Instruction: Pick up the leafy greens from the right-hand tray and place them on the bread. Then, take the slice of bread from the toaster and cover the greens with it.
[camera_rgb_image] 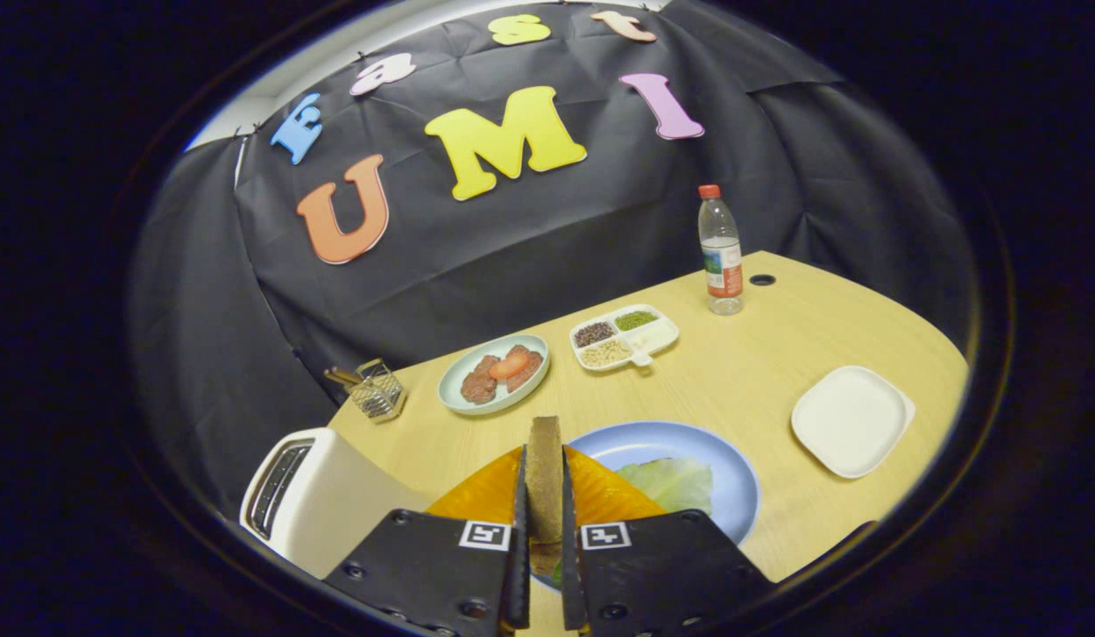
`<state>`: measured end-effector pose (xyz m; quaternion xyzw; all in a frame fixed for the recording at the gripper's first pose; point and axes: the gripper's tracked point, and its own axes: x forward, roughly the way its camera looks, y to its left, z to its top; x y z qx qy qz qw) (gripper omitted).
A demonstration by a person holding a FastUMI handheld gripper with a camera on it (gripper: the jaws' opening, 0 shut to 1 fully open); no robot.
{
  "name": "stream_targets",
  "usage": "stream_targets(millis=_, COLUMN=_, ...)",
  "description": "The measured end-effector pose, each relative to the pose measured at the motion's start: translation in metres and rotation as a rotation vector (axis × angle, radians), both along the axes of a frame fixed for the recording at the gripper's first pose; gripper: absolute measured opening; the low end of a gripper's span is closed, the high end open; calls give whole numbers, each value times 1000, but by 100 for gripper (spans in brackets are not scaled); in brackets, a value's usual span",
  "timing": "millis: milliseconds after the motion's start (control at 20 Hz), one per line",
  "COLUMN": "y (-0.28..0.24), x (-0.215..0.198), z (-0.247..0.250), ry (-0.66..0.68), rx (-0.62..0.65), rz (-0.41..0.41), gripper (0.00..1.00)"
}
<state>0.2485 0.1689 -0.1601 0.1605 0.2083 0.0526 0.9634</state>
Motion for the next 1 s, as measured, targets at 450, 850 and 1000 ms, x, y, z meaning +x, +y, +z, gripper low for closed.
stream_targets(millis=450, y=-47, x=13, z=-54, ry=50, rx=-40, rz=-12, gripper=15)
stream_targets(millis=850, y=-67, x=14, z=-70, ry=68, rx=-112, rz=-31, gripper=45)
stream_targets(millis=1000, y=-76, x=8, z=-60, ry=57, rx=-143, rz=-71, gripper=67)
